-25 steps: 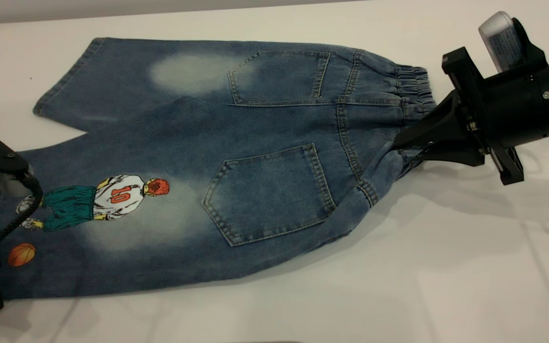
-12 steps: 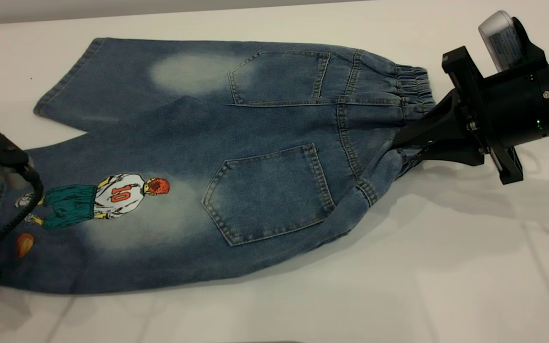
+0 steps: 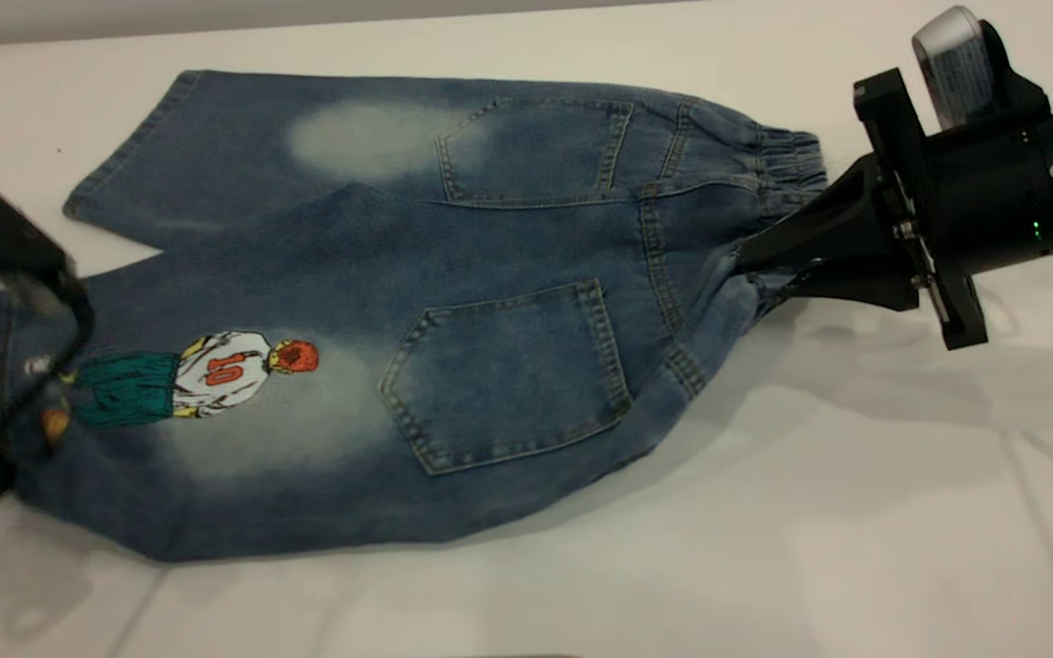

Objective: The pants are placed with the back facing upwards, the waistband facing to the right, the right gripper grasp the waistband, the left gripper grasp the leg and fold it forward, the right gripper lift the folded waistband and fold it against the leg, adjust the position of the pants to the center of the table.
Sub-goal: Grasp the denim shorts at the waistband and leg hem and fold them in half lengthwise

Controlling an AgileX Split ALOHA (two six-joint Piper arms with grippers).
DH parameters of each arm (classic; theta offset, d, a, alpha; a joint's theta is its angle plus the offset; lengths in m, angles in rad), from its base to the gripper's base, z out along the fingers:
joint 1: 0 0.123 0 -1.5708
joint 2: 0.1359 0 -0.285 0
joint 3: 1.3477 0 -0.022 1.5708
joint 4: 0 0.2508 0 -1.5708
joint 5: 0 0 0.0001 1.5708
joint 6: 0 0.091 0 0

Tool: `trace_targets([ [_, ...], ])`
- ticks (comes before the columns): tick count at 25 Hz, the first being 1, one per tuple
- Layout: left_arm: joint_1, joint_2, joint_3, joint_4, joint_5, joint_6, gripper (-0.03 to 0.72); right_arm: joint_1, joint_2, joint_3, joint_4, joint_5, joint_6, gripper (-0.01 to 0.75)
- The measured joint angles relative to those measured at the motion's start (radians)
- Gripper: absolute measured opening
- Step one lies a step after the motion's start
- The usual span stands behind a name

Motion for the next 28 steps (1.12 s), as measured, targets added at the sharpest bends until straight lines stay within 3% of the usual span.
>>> trace_targets([
  [9, 0.000, -0.368, 0.001, -0.017, 0.113, -0.031, 0.044, 0.000, -0.150, 0.156, -0.023, 0.047, 0.008, 0.040],
  [13, 0.000, -0.463, -0.009, -0.017, 0.082, -0.089, 0.044, 0.000, -0.215, 0.175, -0.019, 0.055, 0.102, 0.040],
  [21, 0.000, -0.336, -0.206, 0.006, 0.021, -0.129, 0.044, 0.000, -0.231, 0.147, 0.036, 0.057, 0.324, 0.040],
  [28, 0.000, -0.126, -0.382, 0.009, -0.050, -0.171, 0.044, 0.000, -0.231, 0.050, 0.036, -0.077, 0.521, 0.040],
])
